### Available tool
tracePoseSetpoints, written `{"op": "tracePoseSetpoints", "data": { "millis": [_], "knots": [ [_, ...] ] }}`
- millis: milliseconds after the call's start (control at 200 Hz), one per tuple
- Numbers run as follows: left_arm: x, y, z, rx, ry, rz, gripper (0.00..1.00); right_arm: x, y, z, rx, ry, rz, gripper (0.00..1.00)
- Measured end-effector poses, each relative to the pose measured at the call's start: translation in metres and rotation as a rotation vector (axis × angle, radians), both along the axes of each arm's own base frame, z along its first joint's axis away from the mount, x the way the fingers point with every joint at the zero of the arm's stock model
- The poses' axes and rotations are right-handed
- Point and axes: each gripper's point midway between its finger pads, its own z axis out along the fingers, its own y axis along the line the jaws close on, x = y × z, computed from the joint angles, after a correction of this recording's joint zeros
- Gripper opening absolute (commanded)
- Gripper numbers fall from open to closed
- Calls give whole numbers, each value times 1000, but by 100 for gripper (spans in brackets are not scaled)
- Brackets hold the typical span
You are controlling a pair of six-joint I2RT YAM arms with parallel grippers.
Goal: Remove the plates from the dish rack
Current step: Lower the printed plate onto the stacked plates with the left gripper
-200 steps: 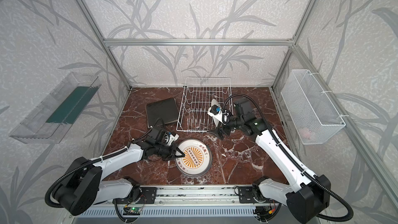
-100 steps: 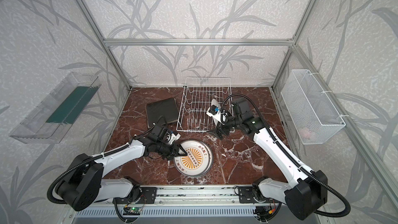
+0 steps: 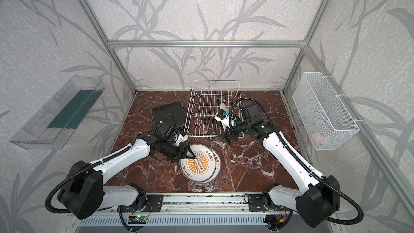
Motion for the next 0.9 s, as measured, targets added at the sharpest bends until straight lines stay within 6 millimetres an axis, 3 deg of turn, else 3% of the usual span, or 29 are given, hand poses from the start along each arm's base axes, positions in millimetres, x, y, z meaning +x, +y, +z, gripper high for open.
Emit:
{"op": "tracePoseSetpoints", "data": {
  "millis": [230, 635, 900],
  "knots": [
    [-6, 5, -8, 43, 41, -18, 79, 0, 1, 0, -3, -3, 1, 99],
    [-5, -8, -21, 101, 85, -97, 80, 1, 3, -2, -6, 8, 4, 99],
    [-8, -4, -25, 145, 100, -122, 84, 2, 3, 0, -8, 0, -1, 99]
  ]
}}
